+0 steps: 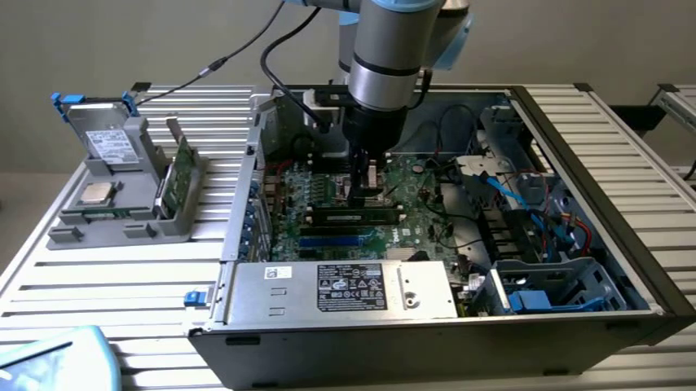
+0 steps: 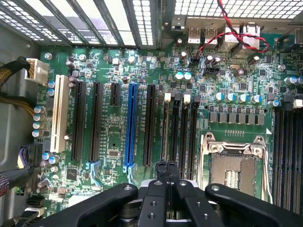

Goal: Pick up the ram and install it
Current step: 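Insert the ram into the slot, then press down the ram until it locks into place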

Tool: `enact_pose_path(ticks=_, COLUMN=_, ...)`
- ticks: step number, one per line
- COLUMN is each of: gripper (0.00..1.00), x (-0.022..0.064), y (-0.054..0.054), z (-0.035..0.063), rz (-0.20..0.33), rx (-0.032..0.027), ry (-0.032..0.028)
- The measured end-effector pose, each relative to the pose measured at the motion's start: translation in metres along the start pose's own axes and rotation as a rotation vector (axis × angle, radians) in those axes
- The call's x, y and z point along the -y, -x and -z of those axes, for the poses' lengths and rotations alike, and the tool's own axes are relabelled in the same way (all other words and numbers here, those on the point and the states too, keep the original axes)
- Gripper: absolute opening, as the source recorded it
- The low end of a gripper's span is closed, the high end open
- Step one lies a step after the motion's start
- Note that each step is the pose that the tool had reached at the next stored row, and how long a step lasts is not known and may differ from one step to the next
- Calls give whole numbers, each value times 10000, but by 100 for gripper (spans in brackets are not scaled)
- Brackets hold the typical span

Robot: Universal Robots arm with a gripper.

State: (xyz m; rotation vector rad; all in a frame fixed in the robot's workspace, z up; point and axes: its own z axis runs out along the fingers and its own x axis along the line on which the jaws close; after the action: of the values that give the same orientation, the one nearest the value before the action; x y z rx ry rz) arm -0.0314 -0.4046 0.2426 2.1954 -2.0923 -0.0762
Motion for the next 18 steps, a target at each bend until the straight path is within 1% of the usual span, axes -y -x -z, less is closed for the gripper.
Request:
enact_pose_path(ticks=1, gripper=11, x=0, y=0, z=0, rz=0, rx=0, ry=1)
enact_pose_path(ticks=15, gripper=11, x=0, y=0, z=0, rz=0, rx=0, ry=0)
enact_pose_path(ticks=17, gripper=11, x=42, y=-13, z=5, rz=0, rx=2, ry=2)
enact_pose_path(ticks=18, gripper=11, x=78, y=-25, z=9, rz=2, rx=15, ry=0)
